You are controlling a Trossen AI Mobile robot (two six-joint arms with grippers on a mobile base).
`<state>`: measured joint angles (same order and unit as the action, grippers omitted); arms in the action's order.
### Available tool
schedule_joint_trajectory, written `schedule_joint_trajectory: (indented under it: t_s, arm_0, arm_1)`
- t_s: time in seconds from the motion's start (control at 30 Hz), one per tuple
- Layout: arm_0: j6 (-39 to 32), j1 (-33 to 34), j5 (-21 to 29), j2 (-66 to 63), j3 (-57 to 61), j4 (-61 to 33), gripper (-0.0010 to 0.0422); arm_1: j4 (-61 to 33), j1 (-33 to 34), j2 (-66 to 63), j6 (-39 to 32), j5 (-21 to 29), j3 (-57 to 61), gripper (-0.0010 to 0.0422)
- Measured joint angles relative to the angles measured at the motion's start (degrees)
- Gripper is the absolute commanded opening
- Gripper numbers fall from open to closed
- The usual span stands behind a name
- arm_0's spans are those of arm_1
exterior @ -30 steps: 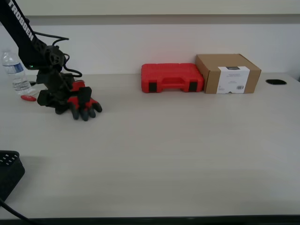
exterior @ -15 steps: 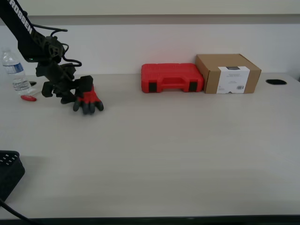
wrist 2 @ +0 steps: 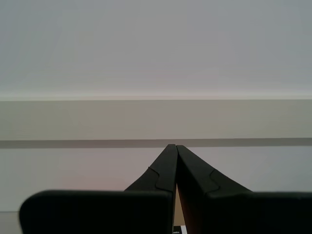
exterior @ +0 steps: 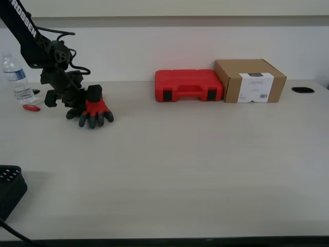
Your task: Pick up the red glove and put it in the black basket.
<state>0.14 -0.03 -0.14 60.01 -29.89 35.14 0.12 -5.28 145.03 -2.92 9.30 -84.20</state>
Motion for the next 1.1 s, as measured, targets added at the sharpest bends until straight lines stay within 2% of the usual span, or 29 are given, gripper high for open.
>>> schedule_joint_trajectory:
  t_s: [0.07, 0.17, 0.23, 0.37, 0.4, 0.47, 0.5, 0.6, 0.63, 0.67, 0.7, 0.77, 0.83, 1.1]
  arm_0:
    - [0.00, 0.02, 0.00, 0.00, 0.00, 0.00, 0.0000]
    - [0.00, 0.02, 0.00, 0.00, 0.00, 0.02, 0.0000]
    - [0.00, 0.00, 0.00, 0.00, 0.00, 0.00, 0.0000]
    - [0.00, -0.02, 0.00, 0.00, 0.00, 0.00, 0.0000]
    - [0.00, -0.04, 0.00, 0.00, 0.00, 0.00, 0.0000]
    - [0.00, 0.02, 0.00, 0.00, 0.00, -0.02, 0.0000]
    - [0.00, 0.00, 0.00, 0.00, 0.00, 0.00, 0.0000]
    - [0.00, 0.02, 0.00, 0.00, 0.00, 0.00, 0.0000]
    - [0.02, -0.02, 0.00, 0.00, 0.00, -0.04, 0.0000]
    - [0.00, -0.02, 0.00, 0.00, 0.00, -0.11, 0.0000]
    - [0.00, 0.00, 0.00, 0.00, 0.00, -0.17, 0.0000]
    - [0.00, 0.00, 0.00, 0.00, 0.00, -0.20, 0.0000]
    - [0.00, 0.02, 0.00, 0.00, 0.00, -0.20, 0.0000]
    - [0.00, 0.00, 0.00, 0.00, 0.00, -0.20, 0.0000]
  arm_1:
    - [0.15, 0.00, 0.00, -0.02, 0.35, 0.00, 0.0021]
    - [0.70, 0.04, 0.00, -0.28, 0.42, 0.00, 0.0078]
    - [1.27, 0.04, 0.00, -0.28, 0.24, 0.00, 0.0190]
    - [1.73, 0.07, 0.02, 0.39, -4.76, 0.42, 0.0413]
    - [1.81, 0.07, 0.07, 0.79, -5.42, 0.63, 0.0398]
    - [3.23, 0.11, 1.51, 1.70, -6.60, 1.18, 0.0324]
    - [3.04, 0.11, 3.08, 1.79, -5.66, 1.27, 0.0287]
    - [4.33, 0.15, 7.82, 2.25, -2.01, 0.79, 0.0144]
    - [4.68, 0.09, 8.92, 3.08, -1.88, 0.59, 0.0100]
    - [5.20, 0.04, 9.77, 4.15, -1.73, 0.50, 0.0030]
    - [4.90, 0.00, 9.31, 4.26, -1.57, 0.55, -0.0005]
    - [4.96, -0.02, 9.92, 4.02, -0.13, 0.57, 0.0012]
    - [4.68, -0.11, 9.64, 3.87, 1.18, 0.63, -0.0002]
    - [-0.52, 0.37, 6.01, 3.89, 2.03, 1.07, -0.0001]
